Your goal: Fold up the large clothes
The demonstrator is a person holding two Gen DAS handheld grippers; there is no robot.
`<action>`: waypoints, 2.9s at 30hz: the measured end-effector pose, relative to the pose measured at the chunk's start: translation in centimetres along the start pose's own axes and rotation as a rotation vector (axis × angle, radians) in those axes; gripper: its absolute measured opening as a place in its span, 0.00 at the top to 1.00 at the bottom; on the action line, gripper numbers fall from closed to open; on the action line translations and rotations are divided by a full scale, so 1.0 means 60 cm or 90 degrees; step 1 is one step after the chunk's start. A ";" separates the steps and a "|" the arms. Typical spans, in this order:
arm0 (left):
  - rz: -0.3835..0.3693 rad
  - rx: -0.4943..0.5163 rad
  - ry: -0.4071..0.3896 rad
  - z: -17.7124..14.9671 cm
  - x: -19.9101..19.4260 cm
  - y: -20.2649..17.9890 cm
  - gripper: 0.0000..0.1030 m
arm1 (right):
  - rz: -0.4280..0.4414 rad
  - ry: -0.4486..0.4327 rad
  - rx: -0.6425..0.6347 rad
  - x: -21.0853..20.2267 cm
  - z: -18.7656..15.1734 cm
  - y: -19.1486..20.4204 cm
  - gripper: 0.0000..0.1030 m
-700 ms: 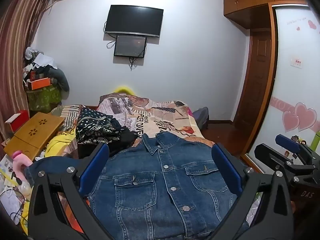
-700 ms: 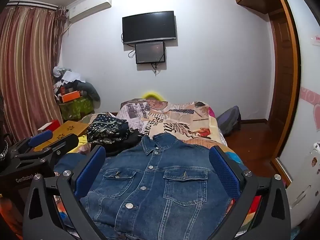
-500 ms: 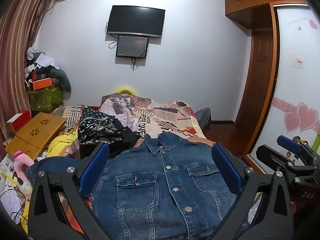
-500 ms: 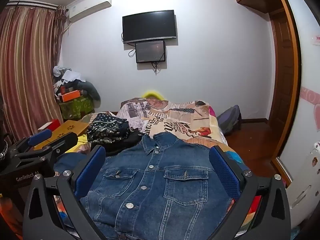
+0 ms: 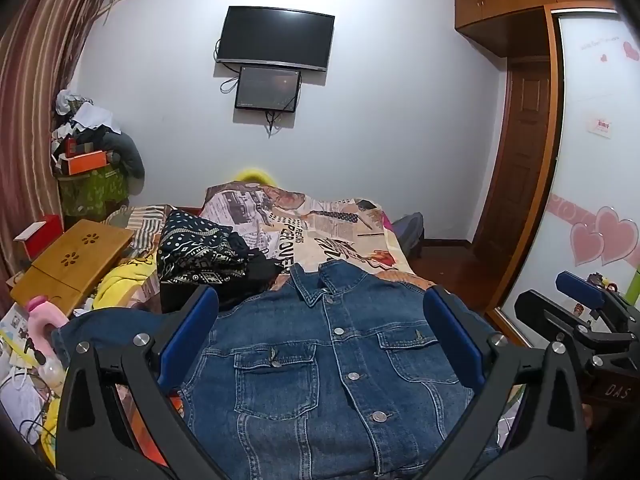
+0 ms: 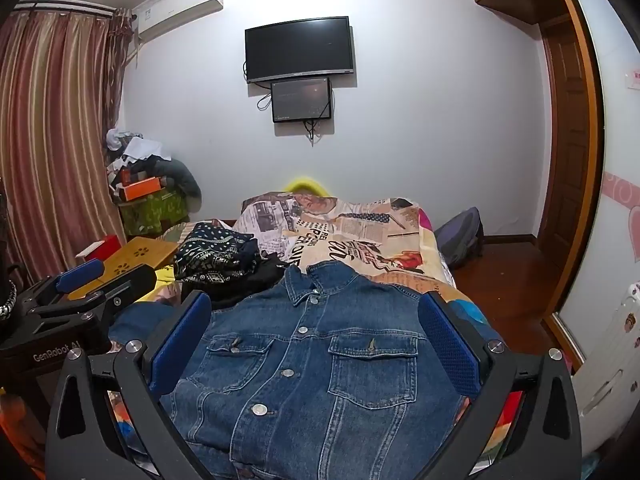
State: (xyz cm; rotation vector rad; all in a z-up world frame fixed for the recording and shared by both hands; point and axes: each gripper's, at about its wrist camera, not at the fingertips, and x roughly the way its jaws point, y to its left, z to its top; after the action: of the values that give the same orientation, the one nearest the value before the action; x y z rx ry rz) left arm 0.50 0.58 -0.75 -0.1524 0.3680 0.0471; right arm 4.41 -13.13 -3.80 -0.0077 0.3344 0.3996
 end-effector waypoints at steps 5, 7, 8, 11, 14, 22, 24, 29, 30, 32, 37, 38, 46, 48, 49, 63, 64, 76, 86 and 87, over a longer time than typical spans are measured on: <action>-0.002 0.003 -0.002 -0.002 -0.003 0.000 0.00 | 0.001 0.002 0.002 0.002 -0.006 0.002 0.00; -0.001 0.004 -0.003 -0.003 -0.003 0.000 0.00 | 0.001 0.002 0.001 0.002 -0.006 0.003 0.00; -0.001 0.004 -0.003 -0.002 -0.003 -0.001 0.00 | 0.001 0.002 0.002 -0.001 -0.004 0.002 0.00; 0.000 0.006 -0.003 -0.004 -0.004 -0.001 0.00 | 0.000 0.003 0.002 0.000 -0.004 0.001 0.00; 0.000 0.008 -0.003 -0.002 -0.004 -0.003 0.00 | 0.001 0.004 0.003 0.003 -0.005 0.000 0.00; -0.001 0.009 -0.004 -0.001 -0.006 -0.001 0.00 | 0.001 0.004 0.004 0.003 -0.004 0.000 0.00; 0.001 0.009 -0.004 -0.001 -0.006 -0.001 0.00 | 0.001 0.004 0.004 0.003 -0.005 0.000 0.00; 0.000 0.007 -0.001 0.001 -0.006 0.001 0.00 | 0.000 0.005 0.000 0.004 -0.002 0.002 0.00; -0.001 0.006 -0.001 0.001 -0.006 0.001 0.00 | 0.000 0.005 0.000 0.004 -0.002 0.002 0.00; -0.002 0.006 0.000 0.002 -0.006 0.002 0.00 | 0.000 0.005 0.001 0.005 -0.001 0.002 0.00; -0.002 0.006 0.001 0.002 -0.004 0.000 0.00 | 0.000 0.005 0.004 0.003 0.000 0.000 0.00; -0.002 0.007 0.001 0.002 -0.004 0.000 0.00 | -0.001 0.005 0.005 0.004 0.000 0.000 0.00; -0.005 0.007 0.003 0.002 0.001 0.000 0.00 | -0.004 0.009 0.007 0.004 0.000 0.000 0.00; -0.006 0.005 0.005 0.001 0.004 0.001 0.00 | -0.005 0.010 0.006 0.004 0.001 0.001 0.00; -0.007 0.005 0.005 0.000 0.004 0.001 0.00 | -0.005 0.011 0.006 0.004 0.001 0.001 0.00; 0.016 -0.001 0.012 -0.003 0.027 0.023 0.00 | -0.009 0.032 0.004 0.024 0.000 0.003 0.00; 0.021 -0.002 0.013 -0.002 0.030 0.028 0.00 | -0.010 0.035 0.005 0.027 0.000 0.002 0.00; 0.167 -0.046 0.000 0.017 0.073 0.172 0.00 | -0.035 0.087 0.006 0.091 0.000 -0.006 0.00; 0.372 -0.113 0.043 -0.025 0.128 0.356 0.00 | -0.049 0.143 -0.008 0.165 -0.001 -0.008 0.00; 0.389 -0.125 0.069 -0.038 0.138 0.386 0.00 | -0.048 0.151 -0.009 0.175 0.000 -0.007 0.00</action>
State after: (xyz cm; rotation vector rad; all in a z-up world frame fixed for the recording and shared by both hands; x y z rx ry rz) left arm 5.72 23.26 -9.12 -0.2329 0.5075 0.6812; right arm 13.64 -9.51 -7.22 -0.0822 0.5638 0.3264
